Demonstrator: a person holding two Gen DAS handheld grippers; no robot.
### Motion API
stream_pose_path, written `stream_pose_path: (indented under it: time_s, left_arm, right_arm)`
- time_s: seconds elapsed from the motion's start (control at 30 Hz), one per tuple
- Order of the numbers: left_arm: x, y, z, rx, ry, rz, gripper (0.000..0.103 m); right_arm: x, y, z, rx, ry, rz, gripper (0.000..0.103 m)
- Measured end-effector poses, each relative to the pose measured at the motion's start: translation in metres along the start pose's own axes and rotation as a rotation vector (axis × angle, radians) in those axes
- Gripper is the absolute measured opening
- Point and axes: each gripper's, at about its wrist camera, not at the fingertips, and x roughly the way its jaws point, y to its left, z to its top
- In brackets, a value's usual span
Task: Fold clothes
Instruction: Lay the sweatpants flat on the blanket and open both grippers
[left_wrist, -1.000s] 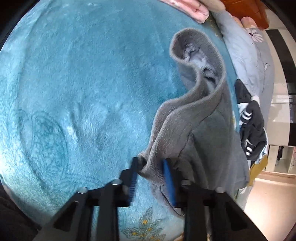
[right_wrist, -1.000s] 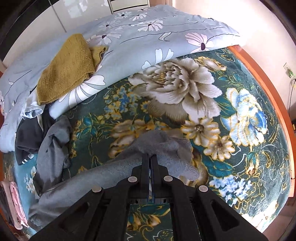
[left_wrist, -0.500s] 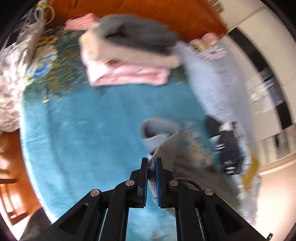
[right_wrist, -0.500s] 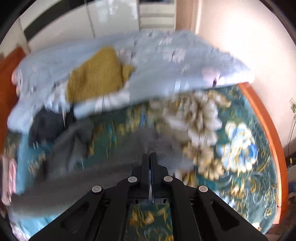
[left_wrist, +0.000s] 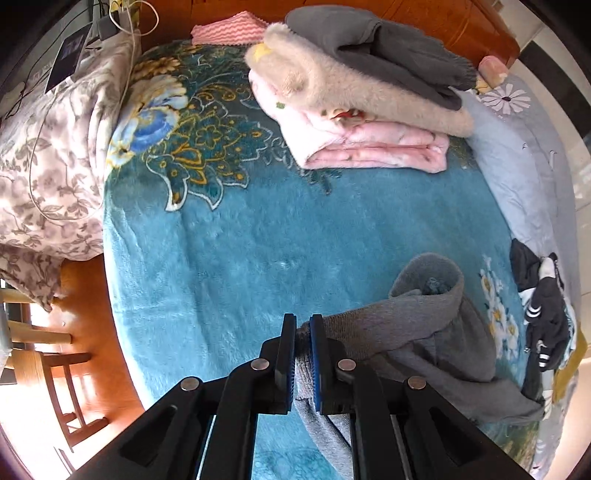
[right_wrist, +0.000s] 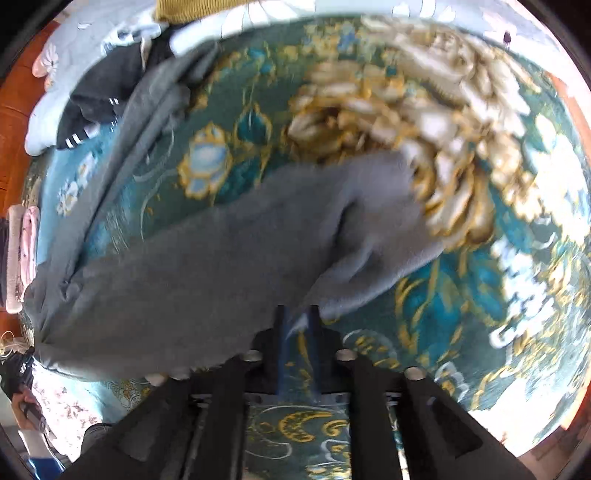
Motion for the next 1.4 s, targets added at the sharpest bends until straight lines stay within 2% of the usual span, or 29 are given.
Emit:
stream_pose_path:
  time_s: [0.07,0.17,0.3,0.37,0.43,0.57,0.6,0.63,0.67,0.7,0.83,0.93,1.07,1.17,1.23,1.27,1.3,1.4]
  left_arm:
    - [0.012,0.006,0.000,-0.021,0.028,0.012,0.008]
    - [0.021,0.009,-0.007,-0.027,0.049,0.010,0.008]
    - [0.014,0.011,-0.015,-0.016,0.045,-0.017,0.014]
    - [0.006,0.013,-0.016,-0.018,0.034,-0.033,0.021]
    - [-0.006,0.015,-0.016,-0.036,0.004,-0.034,0.035]
    - [-0.028,0.010,-0.019,-0.058,-0.040,-0.086,0.040]
    - [-0.030,0.004,-0.020,-0.040,-0.042,-0.095,0.041]
    - [-0.032,-0.003,-0.021,-0.023,-0.043,-0.103,0.041]
    - [-0.034,-0.010,-0.022,-0.005,-0.042,-0.112,0.041]
    - [-0.034,-0.017,-0.024,0.015,-0.037,-0.123,0.041]
    - [-0.032,-0.042,-0.040,0.080,-0.016,-0.170,0.041]
    - [-0.023,-0.056,-0.056,0.121,0.017,-0.176,0.041]
    - [-0.004,-0.070,-0.079,0.152,0.086,-0.158,0.041]
    - [0.002,-0.076,-0.090,0.158,0.113,-0.153,0.041]
    - [0.004,-0.078,-0.094,0.146,0.119,-0.155,0.041]
    - [0.005,-0.079,-0.096,0.139,0.121,-0.155,0.041]
    - [0.006,-0.080,-0.097,0.133,0.124,-0.156,0.042]
    - [0.009,-0.083,-0.103,0.114,0.132,-0.158,0.047]
  right_arm:
    - [-0.011,-0.015,0.004,0.043,-0.051,0.012,0.049]
    - [-0.007,-0.053,0.007,0.188,-0.085,-0.016,0.050]
    - [0.024,-0.083,0.004,0.357,-0.035,0.038,0.050]
    - [0.035,-0.091,0.002,0.423,-0.016,0.077,0.049]
    - [0.043,-0.098,0.001,0.483,-0.009,0.076,0.050]
    - [0.053,-0.110,0.001,0.587,-0.032,0.073,0.050]
    - [0.054,-0.110,0.001,0.606,-0.034,0.070,0.046]
    - [0.053,-0.109,0.002,0.617,-0.035,0.055,0.039]
    - [0.052,-0.107,0.004,0.618,-0.033,0.039,0.015]
    - [0.048,-0.102,0.007,0.590,-0.036,0.017,0.005]
    - [0.019,-0.087,0.018,0.417,-0.091,-0.048,0.005]
    - [0.000,-0.085,0.019,0.314,-0.125,-0.081,0.005]
    - [0.036,-0.107,-0.007,0.397,-0.020,-0.153,0.005]
    - [0.045,-0.105,-0.007,0.419,0.004,-0.163,0.005]
    - [0.041,-0.108,0.002,0.438,0.001,-0.163,0.016]
    - [0.034,-0.110,0.005,0.458,-0.023,-0.174,0.038]
    - [0.027,-0.113,0.009,0.478,-0.047,-0.184,0.054]
    - [0.007,-0.117,0.026,0.544,-0.134,-0.202,0.054]
